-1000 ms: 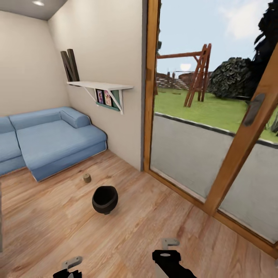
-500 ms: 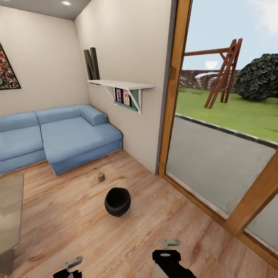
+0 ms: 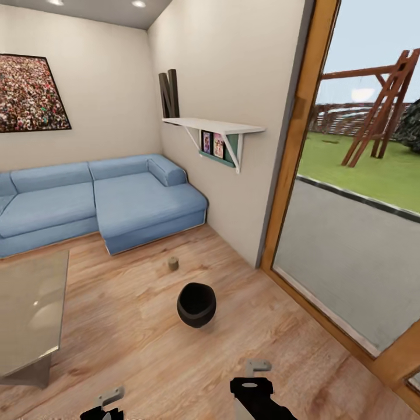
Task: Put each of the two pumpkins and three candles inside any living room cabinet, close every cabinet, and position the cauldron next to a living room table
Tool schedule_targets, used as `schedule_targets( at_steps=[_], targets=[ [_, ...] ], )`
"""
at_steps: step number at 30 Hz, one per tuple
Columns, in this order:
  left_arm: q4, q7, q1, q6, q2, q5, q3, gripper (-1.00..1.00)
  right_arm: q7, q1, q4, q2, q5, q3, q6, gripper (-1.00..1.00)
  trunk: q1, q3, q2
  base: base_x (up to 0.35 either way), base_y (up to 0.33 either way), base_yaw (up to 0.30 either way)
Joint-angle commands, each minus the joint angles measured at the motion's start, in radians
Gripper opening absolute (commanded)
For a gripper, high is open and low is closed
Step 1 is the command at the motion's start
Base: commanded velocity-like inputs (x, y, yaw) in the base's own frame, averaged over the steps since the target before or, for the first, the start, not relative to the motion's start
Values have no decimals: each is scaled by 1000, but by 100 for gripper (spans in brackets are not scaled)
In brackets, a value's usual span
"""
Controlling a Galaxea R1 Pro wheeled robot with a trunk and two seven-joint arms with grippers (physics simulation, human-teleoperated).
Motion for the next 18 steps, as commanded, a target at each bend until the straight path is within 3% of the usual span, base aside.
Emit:
schedule_targets(
  at_steps=[1,6,18],
  targets=[
    [0,0,0,0,0,0,0,100,0,0,0,0,0,0,0,100,0,-1,0,93,0,274],
    [0,0,0,0,0,0,0,100,-1,0,0,0,3,0,-7,100,0,-5,0,93,0,176],
    [0,0,0,0,0,0,0,100,-1,0,0,0,5,0,-9,100,0,-5,0,120,3,5]
  ],
)
